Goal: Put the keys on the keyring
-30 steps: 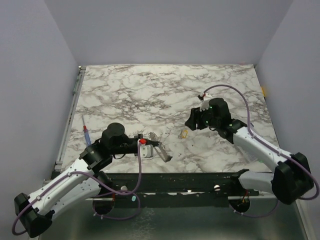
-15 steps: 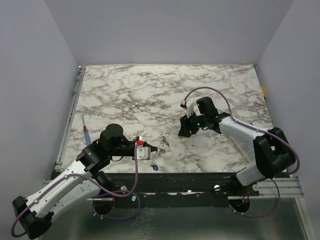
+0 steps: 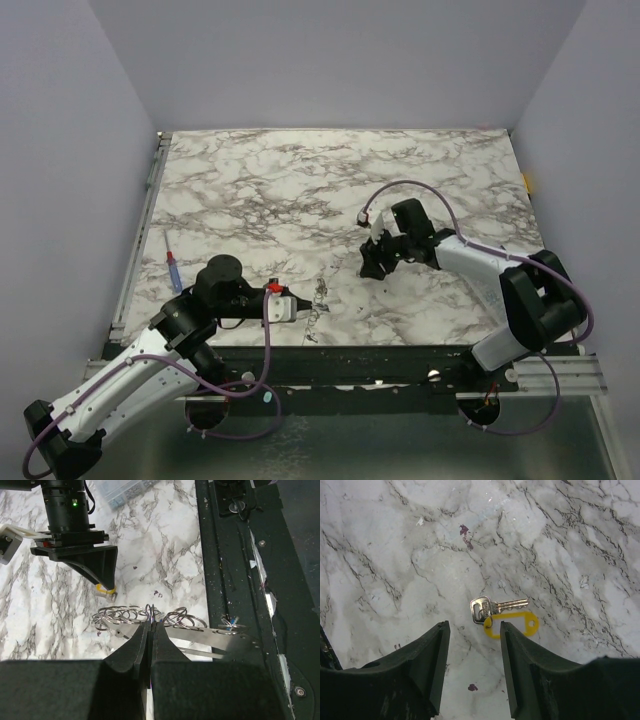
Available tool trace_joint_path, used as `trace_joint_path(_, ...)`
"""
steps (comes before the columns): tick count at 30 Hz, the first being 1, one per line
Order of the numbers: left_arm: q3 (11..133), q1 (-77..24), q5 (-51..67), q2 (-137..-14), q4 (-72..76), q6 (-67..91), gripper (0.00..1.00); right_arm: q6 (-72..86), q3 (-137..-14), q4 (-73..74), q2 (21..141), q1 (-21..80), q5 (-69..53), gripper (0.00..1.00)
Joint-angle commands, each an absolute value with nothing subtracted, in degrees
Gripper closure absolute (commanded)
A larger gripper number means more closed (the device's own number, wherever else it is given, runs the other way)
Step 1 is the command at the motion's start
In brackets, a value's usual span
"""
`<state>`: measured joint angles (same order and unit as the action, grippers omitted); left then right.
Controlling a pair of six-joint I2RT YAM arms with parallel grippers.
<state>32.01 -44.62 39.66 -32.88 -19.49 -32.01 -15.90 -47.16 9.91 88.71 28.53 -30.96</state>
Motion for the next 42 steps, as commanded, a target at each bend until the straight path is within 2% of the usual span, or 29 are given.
trace_joint_path(1, 31.6, -44.5, 42.3, -32.0, -18.8, -30.8, 1.0, -20.8, -45.3, 6.8, 89.4, 28.6, -31.7, 0.47)
trace_joint_path(12, 31.0, -44.4, 43.0, -32.2, -18.2, -30.4, 1.0, -23.5, -45.3, 4.8, 92.4, 28.6, -29.8, 0.53)
trace_joint_path(23, 30.5, -44.4, 42.7, -31.4, -17.9, -29.9, 1.0, -25.4, -47.1, 7.8, 95.5, 30.4, -28.1, 0.65)
trace_joint_path(35, 30.2, -44.4, 42.4, -30.2, -17.8, -29.2, 1.0, -25.8, -48.5, 9.4, 96.9, 31.3, -28.9, 0.94)
trace_joint_path(42, 30.4, -44.4, 42.3, -30.1, -17.8, -28.9, 1.0, -21.3, -46.5, 6.3, 89.7, 31.3, -31.6, 0.99)
